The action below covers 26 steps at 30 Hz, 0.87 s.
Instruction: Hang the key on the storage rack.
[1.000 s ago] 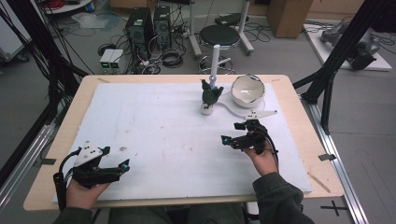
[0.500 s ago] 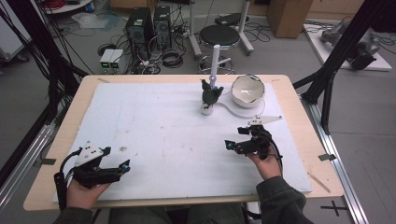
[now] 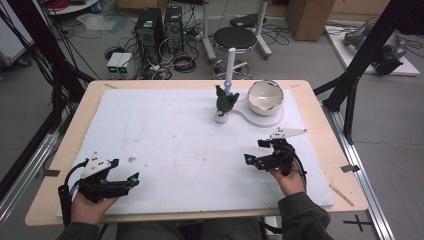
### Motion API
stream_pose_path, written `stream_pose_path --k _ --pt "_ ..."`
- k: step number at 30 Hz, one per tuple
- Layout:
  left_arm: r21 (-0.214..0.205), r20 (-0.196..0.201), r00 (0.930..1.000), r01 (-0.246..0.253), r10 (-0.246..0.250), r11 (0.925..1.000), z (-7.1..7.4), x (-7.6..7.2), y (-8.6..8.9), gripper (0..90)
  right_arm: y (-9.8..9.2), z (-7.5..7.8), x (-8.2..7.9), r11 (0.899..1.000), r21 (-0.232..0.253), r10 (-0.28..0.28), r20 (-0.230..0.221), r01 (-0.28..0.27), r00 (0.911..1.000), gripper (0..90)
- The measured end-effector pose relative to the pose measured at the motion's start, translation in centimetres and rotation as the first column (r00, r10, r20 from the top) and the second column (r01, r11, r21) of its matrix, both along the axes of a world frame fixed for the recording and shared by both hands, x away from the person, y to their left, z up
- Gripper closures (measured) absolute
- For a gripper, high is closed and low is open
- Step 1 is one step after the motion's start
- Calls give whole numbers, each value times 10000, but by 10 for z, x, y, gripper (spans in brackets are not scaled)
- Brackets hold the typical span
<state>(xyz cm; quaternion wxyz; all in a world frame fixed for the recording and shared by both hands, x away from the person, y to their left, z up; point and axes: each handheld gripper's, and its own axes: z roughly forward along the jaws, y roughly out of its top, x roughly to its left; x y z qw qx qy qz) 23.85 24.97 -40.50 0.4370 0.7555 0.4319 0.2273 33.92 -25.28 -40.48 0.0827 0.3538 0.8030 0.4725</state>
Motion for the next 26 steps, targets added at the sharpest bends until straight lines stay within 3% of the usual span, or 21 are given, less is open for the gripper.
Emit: stream_pose_path --k 26 --pt "203 -150 9998 155 -152 9997 -7 1 -1 156 -14 -4 -12 9998 154 -145 249 141 9996 115"
